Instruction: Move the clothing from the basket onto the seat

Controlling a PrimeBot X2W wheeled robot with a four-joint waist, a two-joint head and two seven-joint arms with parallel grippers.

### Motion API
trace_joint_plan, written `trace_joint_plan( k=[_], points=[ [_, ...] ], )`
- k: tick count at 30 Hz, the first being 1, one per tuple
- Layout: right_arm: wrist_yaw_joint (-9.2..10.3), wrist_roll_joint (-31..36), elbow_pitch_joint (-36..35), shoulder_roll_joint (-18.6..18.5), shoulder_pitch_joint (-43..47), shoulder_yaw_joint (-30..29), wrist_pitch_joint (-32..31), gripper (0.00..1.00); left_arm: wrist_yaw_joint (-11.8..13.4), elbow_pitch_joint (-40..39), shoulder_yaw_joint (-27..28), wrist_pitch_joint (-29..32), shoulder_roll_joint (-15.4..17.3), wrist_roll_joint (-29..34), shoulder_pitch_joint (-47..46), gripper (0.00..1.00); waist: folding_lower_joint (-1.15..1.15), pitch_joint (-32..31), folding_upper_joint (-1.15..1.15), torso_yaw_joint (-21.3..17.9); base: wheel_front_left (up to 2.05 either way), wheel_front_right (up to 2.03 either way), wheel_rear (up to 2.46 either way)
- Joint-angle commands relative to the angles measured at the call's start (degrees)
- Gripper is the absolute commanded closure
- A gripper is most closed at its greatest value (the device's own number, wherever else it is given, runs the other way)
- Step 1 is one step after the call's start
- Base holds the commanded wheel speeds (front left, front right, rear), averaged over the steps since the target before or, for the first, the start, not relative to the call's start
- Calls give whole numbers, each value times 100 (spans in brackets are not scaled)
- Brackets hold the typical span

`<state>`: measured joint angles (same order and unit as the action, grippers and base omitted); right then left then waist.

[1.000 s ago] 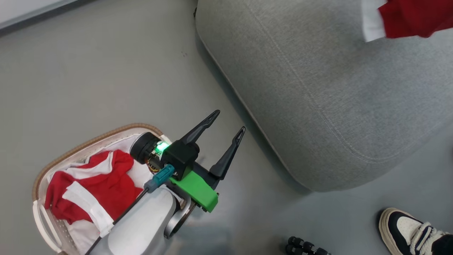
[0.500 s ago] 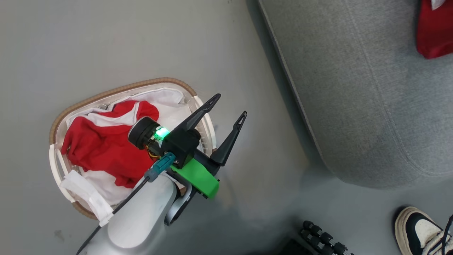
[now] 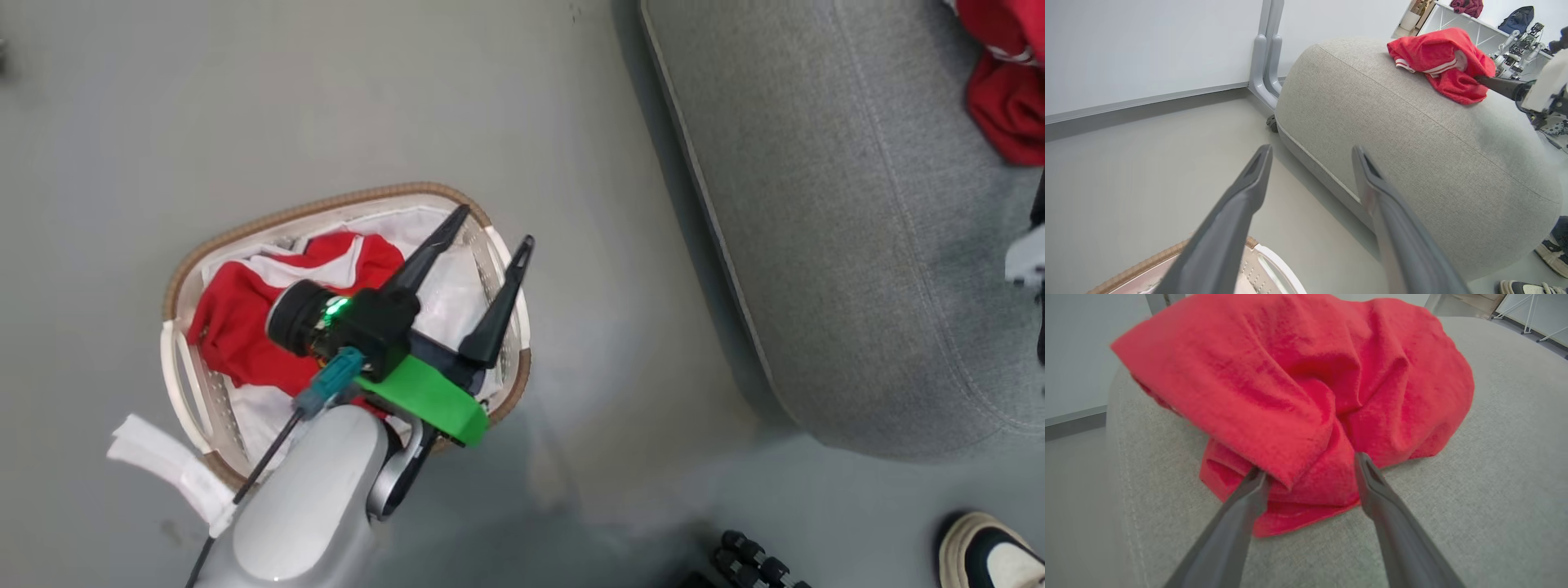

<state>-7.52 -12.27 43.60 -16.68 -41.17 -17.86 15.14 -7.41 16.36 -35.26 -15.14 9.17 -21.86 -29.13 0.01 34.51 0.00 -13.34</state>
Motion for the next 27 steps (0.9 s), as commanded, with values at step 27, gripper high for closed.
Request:
trace_joint_plan(
  k=[27],
  points=[
    [6, 190, -1649, 1088, 1908, 1627, 1, 0, 83, 181, 3227, -1, -586, 1222, 1891, 0, -1, -2253, 0, 1176, 0, 0, 0]
  ],
)
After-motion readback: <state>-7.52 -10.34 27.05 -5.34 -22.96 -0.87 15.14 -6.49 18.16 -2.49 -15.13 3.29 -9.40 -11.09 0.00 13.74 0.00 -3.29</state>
